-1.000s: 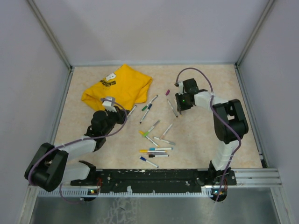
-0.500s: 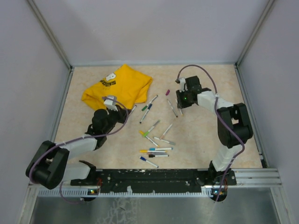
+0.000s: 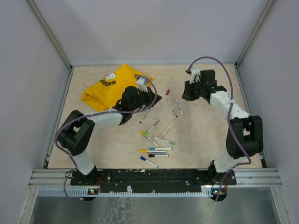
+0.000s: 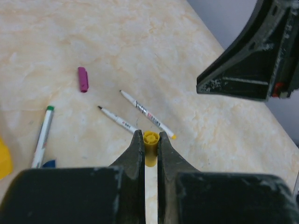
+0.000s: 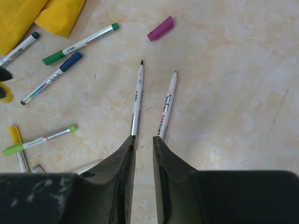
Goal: Open the pen caps
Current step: Place the pen at the center of the board, then place the pen cap at the center of the board.
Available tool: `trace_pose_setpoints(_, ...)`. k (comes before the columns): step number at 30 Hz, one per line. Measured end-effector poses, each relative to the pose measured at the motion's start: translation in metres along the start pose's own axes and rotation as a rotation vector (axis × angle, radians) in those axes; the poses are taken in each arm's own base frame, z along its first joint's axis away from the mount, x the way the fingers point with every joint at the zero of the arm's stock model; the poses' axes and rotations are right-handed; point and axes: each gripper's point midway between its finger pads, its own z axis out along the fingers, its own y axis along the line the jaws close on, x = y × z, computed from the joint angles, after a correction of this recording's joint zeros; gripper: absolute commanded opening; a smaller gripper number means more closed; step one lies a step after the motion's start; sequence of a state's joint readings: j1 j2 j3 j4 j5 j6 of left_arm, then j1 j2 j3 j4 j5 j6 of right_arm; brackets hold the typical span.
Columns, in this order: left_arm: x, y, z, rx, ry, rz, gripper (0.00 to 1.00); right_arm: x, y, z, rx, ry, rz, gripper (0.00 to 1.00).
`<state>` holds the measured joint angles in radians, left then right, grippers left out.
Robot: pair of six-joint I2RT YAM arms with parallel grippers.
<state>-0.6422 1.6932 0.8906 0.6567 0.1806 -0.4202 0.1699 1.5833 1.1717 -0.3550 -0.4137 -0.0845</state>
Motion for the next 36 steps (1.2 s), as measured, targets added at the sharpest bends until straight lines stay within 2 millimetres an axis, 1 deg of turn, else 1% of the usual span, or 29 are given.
trace_pose_setpoints(3,0.005,-0.01,0.036,-0.006,0.053,-0.024,0.0,0.0,-0.006,-0.001,0.002,-0.008,0.013,0.22)
trace_pose_setpoints(5,0.009,-0.008,0.057,-0.051,0.086,-0.044,0.0,0.002,-0.009,-0.002,0.004,-0.009,0.022,0.22)
trace_pose_setpoints(7,0.014,-0.002,0.081,-0.126,0.117,-0.068,0.0,0.004,-0.01,-0.002,0.004,-0.008,0.031,0.22)
trace_pose_setpoints(10,0.021,0.008,0.109,-0.23,0.154,-0.083,0.0,0.004,-0.012,-0.003,0.007,-0.01,0.04,0.22)
trace_pose_setpoints(14,0.026,0.021,0.138,-0.318,0.182,-0.084,0.0,0.003,-0.013,-0.004,0.008,-0.015,0.046,0.22)
trace_pose_setpoints(16,0.028,0.027,0.15,-0.347,0.19,-0.08,0.02,0.002,-0.014,-0.004,0.009,-0.016,0.048,0.22)
trace_pose_setpoints(19,0.034,0.036,0.165,-0.384,0.206,-0.073,0.06,0.002,-0.015,-0.005,0.01,-0.019,0.054,0.22)
trace_pose_setpoints(22,0.04,0.043,0.172,-0.406,0.217,-0.069,0.07,0.001,-0.015,-0.005,0.011,-0.023,0.055,0.22)
trace_pose_setpoints(28,0.053,0.054,0.179,-0.436,0.238,-0.054,0.11,0.001,-0.017,-0.005,0.012,-0.025,0.058,0.22)
trace_pose_setpoints(36,0.062,0.062,0.185,-0.445,0.246,-0.031,0.17,0.002,-0.016,-0.005,0.006,-0.025,0.06,0.22)
